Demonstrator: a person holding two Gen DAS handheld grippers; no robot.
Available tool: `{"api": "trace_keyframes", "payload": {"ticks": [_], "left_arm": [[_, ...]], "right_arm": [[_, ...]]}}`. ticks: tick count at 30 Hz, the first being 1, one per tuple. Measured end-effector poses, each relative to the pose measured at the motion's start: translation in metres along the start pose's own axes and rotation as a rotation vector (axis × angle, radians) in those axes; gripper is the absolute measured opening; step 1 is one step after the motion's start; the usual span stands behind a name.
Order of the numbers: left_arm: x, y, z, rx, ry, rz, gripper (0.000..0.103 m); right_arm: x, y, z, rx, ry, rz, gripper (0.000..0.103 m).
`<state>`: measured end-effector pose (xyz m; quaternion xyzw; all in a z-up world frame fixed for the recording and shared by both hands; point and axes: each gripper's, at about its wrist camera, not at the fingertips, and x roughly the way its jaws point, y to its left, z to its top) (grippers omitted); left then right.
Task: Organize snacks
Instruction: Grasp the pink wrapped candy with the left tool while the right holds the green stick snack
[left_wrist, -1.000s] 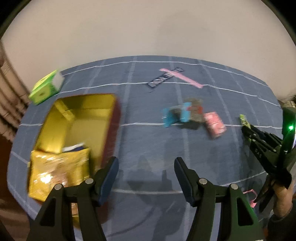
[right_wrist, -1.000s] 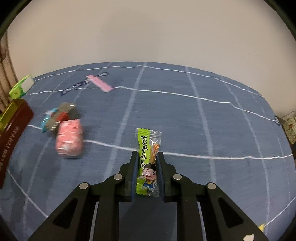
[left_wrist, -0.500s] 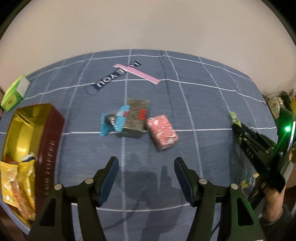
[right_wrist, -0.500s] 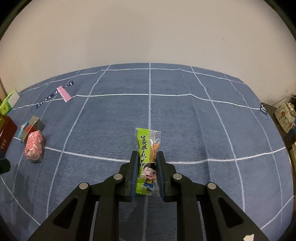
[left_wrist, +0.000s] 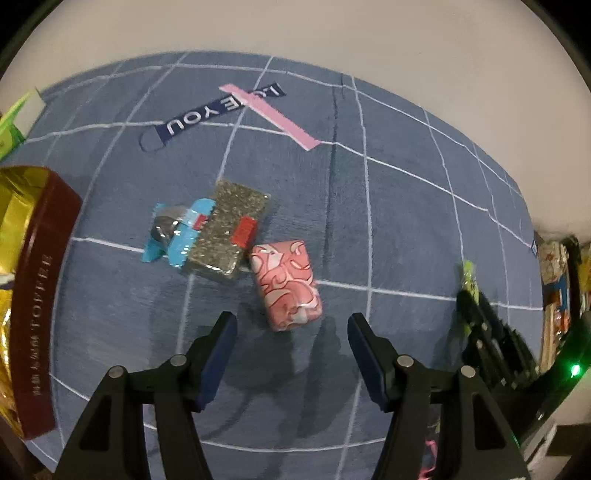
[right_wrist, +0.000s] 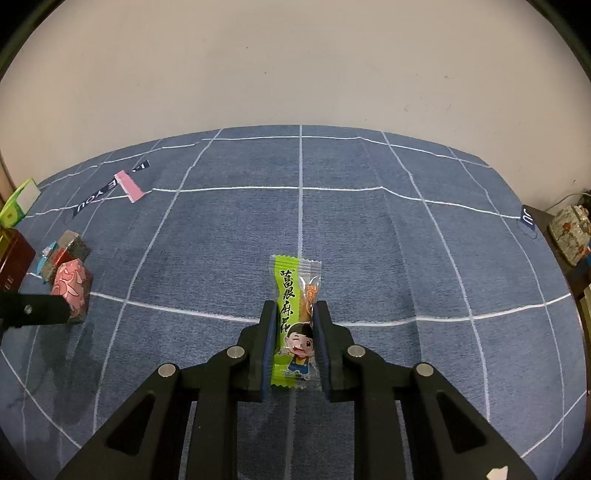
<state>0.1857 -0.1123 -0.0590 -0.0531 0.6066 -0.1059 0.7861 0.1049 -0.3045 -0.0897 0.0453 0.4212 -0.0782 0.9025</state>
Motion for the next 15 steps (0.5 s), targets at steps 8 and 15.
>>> {"api": "trace_keyframes", "payload": {"ticks": [8, 15], "left_arm": [[0.014, -0.008, 0.014, -0.028, 0.015, 0.016, 0.064], [0.025, -0.01, 0.021, -0.021, 0.012, 0.053, 0.037]], "right_arm": [[0.0, -0.001, 0.0, 0.01, -0.001, 0.014, 0.019], [0.0, -0.002, 0.0, 0.014, -0.002, 0.024, 0.019]]}}
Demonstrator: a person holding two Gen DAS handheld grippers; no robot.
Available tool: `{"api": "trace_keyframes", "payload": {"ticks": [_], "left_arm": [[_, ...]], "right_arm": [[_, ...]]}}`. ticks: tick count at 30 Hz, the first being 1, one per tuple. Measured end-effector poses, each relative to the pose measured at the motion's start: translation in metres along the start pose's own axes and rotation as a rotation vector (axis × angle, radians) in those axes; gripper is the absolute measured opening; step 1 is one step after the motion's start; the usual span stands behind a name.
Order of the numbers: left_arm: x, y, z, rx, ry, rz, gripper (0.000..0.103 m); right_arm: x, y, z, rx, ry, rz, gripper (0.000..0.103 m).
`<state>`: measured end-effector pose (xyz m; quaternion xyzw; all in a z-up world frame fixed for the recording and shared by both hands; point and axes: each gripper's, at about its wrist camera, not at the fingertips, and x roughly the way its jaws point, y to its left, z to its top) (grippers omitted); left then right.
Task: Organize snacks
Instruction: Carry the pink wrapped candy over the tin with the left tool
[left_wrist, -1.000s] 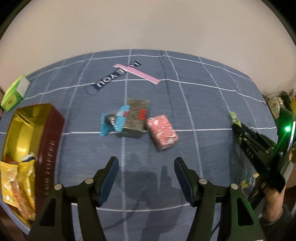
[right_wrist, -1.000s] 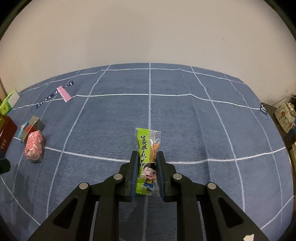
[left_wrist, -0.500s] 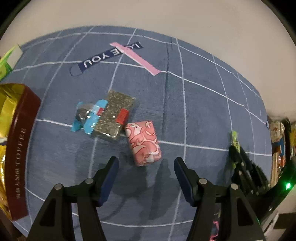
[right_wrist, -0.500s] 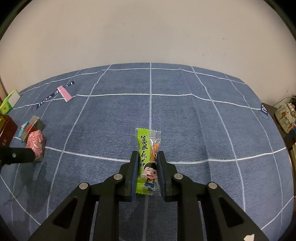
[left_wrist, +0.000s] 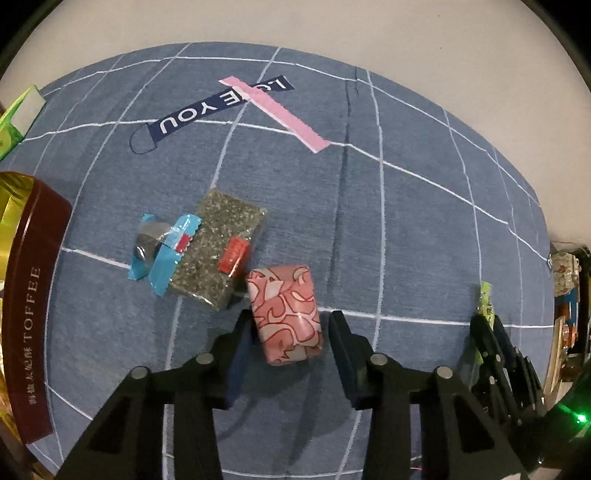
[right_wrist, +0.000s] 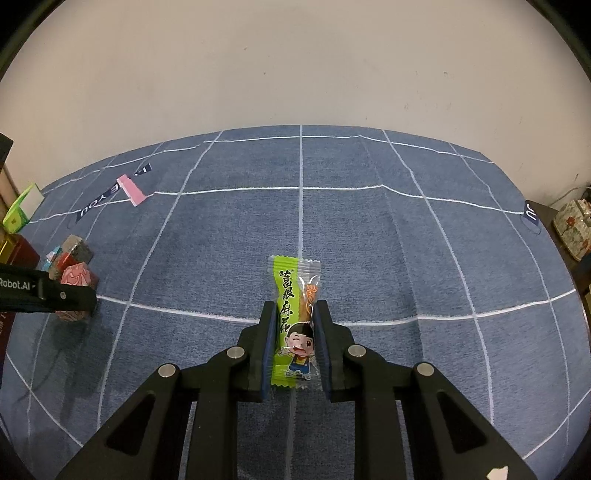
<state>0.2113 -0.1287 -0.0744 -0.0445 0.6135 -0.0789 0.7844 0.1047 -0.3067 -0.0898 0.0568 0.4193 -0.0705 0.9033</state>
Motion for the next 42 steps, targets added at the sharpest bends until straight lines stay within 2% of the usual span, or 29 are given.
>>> {"api": "trace_keyframes", "payload": {"ticks": [6, 17, 25, 32, 36, 42], "left_arm": [[-0.005, 0.005, -0.005, 0.046, -0.001, 0.004, 0.032], [-0.03, 0.015, -0.053, 0.18, 0.031, -0.015, 0.031], [-0.068, 0.035, -0.068, 0.221, -0.023, -0.011, 0.031], [-0.098, 0.059, -0.051, 0.239, -0.098, 0.028, 0.031], [-0.115, 0.091, -0.038, 0.223, -0.14, 0.073, 0.031], [-0.128, 0.149, -0.017, 0.184, -0.161, 0.136, 0.031]], "right_arm": [[0.0, 0.0, 0.0, -0.007, 0.0, -0.007, 0.019], [0.001, 0.002, 0.0, -0.017, 0.0, -0.017, 0.019], [0.0, 0.002, -0.001, -0.023, 0.0, -0.026, 0.019], [0.0, 0.004, -0.001, -0.03, -0.001, -0.037, 0.019], [-0.001, 0.005, -0.001, -0.032, -0.001, -0.039, 0.019], [-0.001, 0.005, 0.0, -0.033, -0.001, -0.043, 0.019]]}}
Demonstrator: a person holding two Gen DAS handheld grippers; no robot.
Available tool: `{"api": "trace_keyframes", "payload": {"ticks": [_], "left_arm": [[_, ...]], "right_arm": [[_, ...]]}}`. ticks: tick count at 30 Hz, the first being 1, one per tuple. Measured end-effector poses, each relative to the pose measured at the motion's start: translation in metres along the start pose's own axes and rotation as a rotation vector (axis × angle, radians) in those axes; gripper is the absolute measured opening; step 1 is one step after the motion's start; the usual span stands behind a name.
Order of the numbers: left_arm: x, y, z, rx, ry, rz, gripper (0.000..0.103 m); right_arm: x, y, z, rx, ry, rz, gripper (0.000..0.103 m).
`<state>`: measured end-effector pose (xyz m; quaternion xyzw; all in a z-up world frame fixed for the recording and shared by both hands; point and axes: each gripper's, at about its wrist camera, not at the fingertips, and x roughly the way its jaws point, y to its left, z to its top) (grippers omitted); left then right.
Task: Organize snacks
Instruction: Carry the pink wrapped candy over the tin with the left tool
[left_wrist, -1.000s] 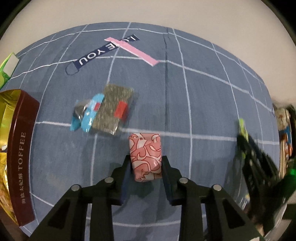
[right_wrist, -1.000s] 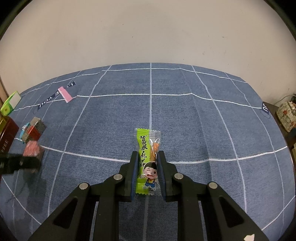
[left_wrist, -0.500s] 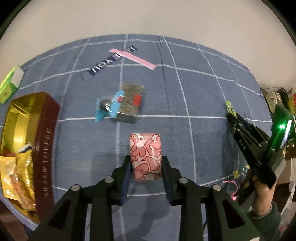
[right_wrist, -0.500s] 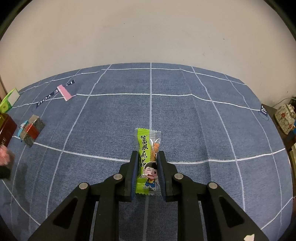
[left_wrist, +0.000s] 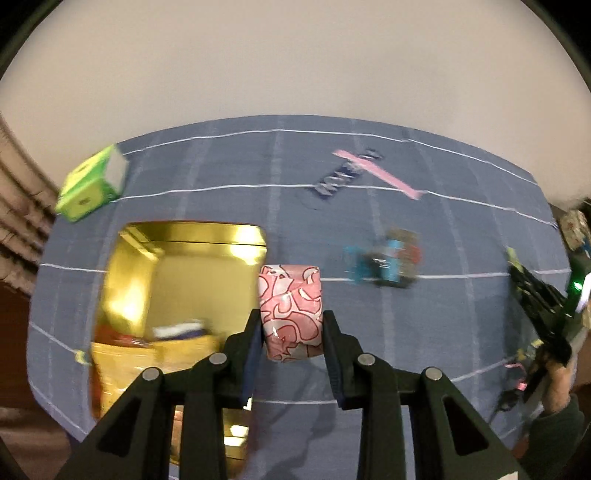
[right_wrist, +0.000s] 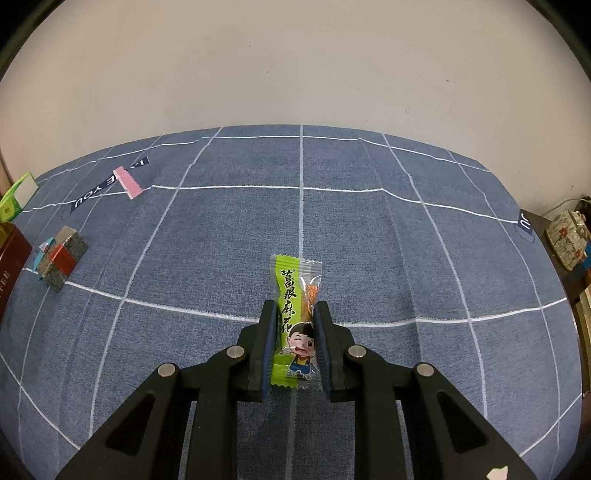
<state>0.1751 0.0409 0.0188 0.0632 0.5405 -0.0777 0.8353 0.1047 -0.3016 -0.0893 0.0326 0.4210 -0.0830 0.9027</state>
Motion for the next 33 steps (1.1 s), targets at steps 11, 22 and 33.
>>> {"api": "trace_keyframes", "payload": {"ticks": [11, 22, 33], "left_arm": [[0.048, 0.076, 0.015, 0.047, 0.096, 0.066, 0.031], [0.092, 0.104, 0.02, 0.068, 0.168, 0.11, 0.031], [0.098, 0.12, 0.008, 0.063, 0.177, 0.123, 0.032]], "right_arm": [[0.0, 0.0, 0.0, -0.005, -0.001, -0.006, 0.019], [0.0, 0.0, 0.0, -0.008, -0.001, -0.009, 0.019], [0.0, 0.002, 0.0, -0.014, -0.001, -0.015, 0.019]]}}
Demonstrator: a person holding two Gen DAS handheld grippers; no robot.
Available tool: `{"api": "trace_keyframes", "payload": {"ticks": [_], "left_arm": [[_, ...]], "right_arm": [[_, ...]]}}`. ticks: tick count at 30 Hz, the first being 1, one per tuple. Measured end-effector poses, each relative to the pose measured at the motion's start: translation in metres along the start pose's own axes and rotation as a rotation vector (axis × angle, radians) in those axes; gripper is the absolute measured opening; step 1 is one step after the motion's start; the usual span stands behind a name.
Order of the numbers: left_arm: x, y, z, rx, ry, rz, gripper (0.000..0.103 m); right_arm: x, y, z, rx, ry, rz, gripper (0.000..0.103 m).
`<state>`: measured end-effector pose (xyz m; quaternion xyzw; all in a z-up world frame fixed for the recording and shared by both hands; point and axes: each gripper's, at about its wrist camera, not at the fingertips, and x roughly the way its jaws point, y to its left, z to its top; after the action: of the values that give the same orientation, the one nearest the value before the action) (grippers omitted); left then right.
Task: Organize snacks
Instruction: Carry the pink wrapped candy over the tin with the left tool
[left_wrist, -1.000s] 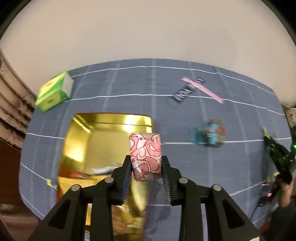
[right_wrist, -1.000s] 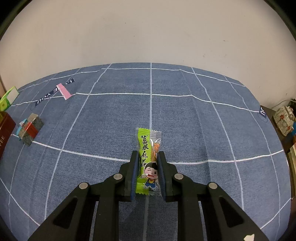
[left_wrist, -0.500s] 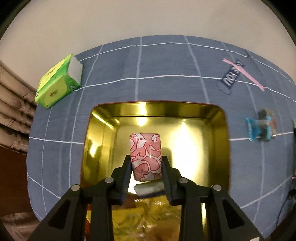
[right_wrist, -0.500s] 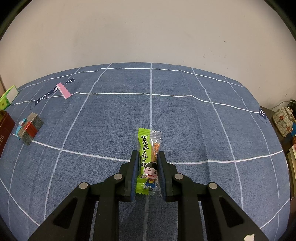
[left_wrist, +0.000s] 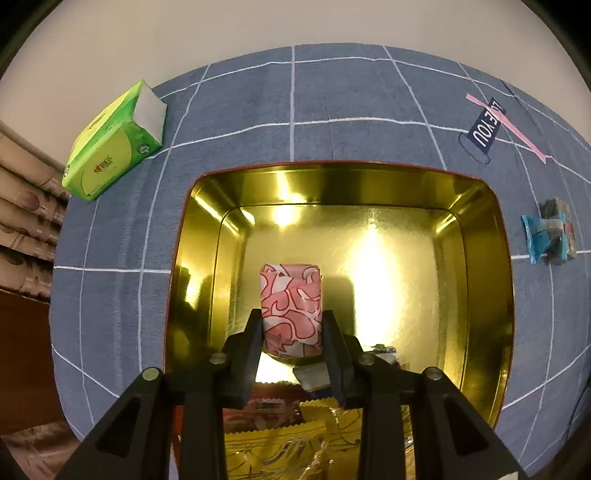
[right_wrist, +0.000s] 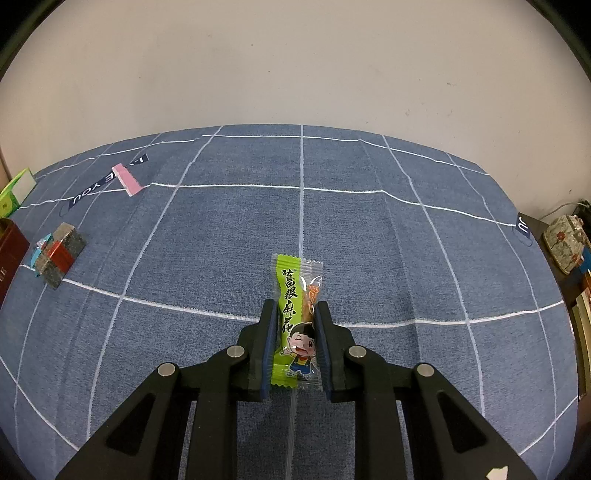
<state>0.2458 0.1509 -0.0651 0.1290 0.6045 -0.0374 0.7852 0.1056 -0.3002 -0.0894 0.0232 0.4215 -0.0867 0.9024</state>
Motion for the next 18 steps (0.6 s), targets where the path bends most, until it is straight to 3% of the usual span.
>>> {"api": "trace_keyframes", "payload": {"ticks": [8, 13, 18], "left_arm": [[-0.002, 0.005, -0.01, -0.005, -0.014, 0.02, 0.032], [-0.016, 0.0, -0.018, -0.001, -0.046, 0.022, 0.049], [-0.028, 0.007, -0.025, -0.036, -0.06, -0.004, 0.051]], "right_arm": [[0.0, 0.002, 0.0, -0.01, -0.001, -0.015, 0.019], [-0.001, 0.002, 0.0, -0.014, -0.002, -0.022, 0.019], [-0.001, 0.002, 0.0, -0.015, -0.002, -0.026, 0.019]]}}
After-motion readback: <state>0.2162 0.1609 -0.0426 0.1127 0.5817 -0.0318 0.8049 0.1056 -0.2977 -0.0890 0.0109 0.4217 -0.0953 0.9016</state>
